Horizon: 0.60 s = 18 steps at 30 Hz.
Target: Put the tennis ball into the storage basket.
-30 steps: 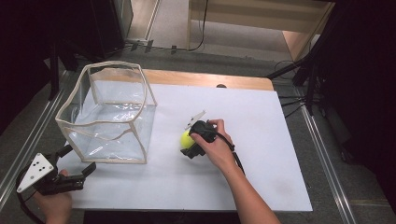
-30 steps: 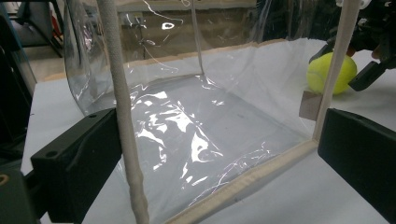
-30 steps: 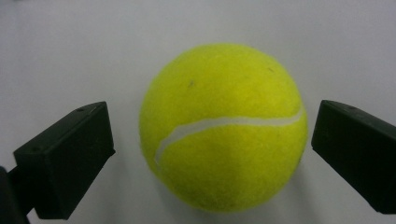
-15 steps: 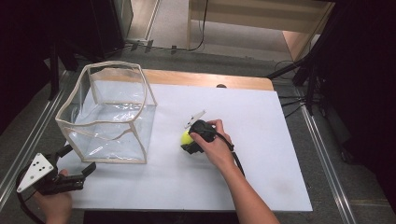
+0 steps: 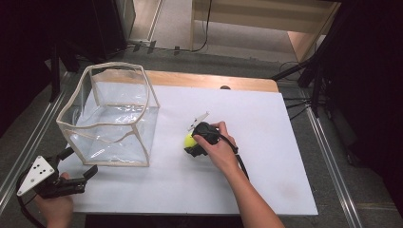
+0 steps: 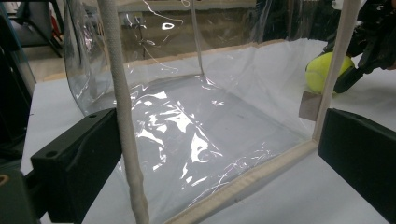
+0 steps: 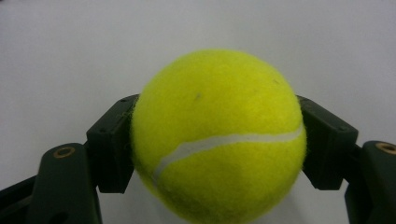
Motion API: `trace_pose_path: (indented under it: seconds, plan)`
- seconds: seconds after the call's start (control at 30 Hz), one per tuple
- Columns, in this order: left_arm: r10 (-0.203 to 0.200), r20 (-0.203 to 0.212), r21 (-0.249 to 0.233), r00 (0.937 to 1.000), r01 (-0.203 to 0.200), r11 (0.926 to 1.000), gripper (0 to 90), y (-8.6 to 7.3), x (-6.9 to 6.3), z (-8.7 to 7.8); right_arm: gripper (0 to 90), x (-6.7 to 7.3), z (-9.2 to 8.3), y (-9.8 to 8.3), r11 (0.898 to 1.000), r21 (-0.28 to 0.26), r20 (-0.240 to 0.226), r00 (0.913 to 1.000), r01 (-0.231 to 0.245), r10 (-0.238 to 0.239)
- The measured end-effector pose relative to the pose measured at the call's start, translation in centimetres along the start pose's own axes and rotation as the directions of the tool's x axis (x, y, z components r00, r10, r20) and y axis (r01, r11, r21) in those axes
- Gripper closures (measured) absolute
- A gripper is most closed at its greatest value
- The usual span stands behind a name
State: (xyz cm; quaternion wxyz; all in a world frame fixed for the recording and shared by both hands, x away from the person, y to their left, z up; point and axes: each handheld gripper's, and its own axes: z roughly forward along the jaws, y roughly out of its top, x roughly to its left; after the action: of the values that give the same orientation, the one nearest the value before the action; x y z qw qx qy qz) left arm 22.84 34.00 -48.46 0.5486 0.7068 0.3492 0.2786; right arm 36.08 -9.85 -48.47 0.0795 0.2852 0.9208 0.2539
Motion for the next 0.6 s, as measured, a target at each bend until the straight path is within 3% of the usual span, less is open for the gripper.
trace_pose_path:
  seconds: [0.17, 0.6]
  plan:
    - [0.000, 0.000, 0.000, 1.0000, 0.000, 1.0000, 0.1, 0.0, 0.0, 0.0, 23.6, 0.2, -0.3, 0.1, 1.000, -0.020, -0.019, 0.9998, -0.010, 0.010]
    - [-0.001, 0.001, -0.001, 1.0000, 0.001, 1.0000, 0.1, 0.0, 0.0, 0.0, 23.5, 1.1, -0.6, 1.4, 0.999, -0.046, -0.042, 0.9989, 0.017, -0.019]
